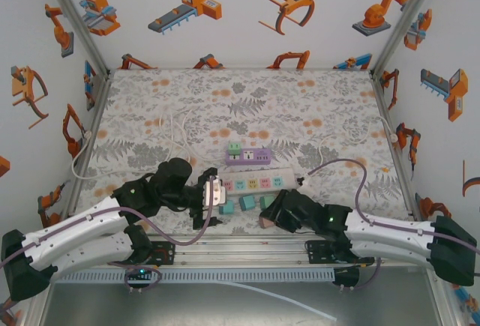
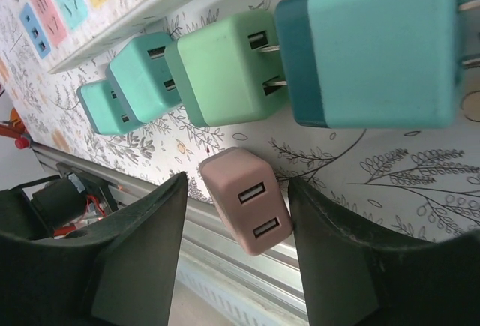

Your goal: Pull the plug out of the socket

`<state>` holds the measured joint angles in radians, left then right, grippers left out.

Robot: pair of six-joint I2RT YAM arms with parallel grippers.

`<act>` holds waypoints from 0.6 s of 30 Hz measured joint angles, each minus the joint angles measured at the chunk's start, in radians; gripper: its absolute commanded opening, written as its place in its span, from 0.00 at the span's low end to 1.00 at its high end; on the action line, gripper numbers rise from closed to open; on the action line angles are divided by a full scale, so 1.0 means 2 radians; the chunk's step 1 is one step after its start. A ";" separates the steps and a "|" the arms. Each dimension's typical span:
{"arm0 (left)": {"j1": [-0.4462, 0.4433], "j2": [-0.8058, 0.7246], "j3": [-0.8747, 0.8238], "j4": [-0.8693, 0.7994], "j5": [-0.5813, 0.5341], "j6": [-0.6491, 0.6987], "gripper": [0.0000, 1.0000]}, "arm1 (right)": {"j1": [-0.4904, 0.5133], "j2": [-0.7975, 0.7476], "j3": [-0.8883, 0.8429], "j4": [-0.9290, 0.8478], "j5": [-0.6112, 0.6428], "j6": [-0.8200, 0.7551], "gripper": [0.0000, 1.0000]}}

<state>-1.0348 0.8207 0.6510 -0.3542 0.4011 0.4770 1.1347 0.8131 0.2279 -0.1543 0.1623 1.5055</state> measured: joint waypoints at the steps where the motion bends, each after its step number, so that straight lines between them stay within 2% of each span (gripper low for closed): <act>1: 0.000 0.000 0.000 0.001 -0.001 0.000 0.97 | 0.000 -0.005 0.000 -0.007 0.002 0.001 0.55; 14: 0.000 0.005 -0.002 0.008 -0.021 -0.001 0.97 | 0.000 -0.062 0.001 -0.081 0.032 0.003 0.56; 18: 0.000 0.005 -0.002 0.014 -0.025 -0.002 0.97 | 0.000 -0.078 0.016 -0.106 0.056 -0.025 0.56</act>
<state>-1.0348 0.8307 0.6460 -0.3260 0.3508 0.4732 1.1347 0.6575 0.2607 -0.3660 0.2745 1.4559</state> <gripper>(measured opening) 0.973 0.557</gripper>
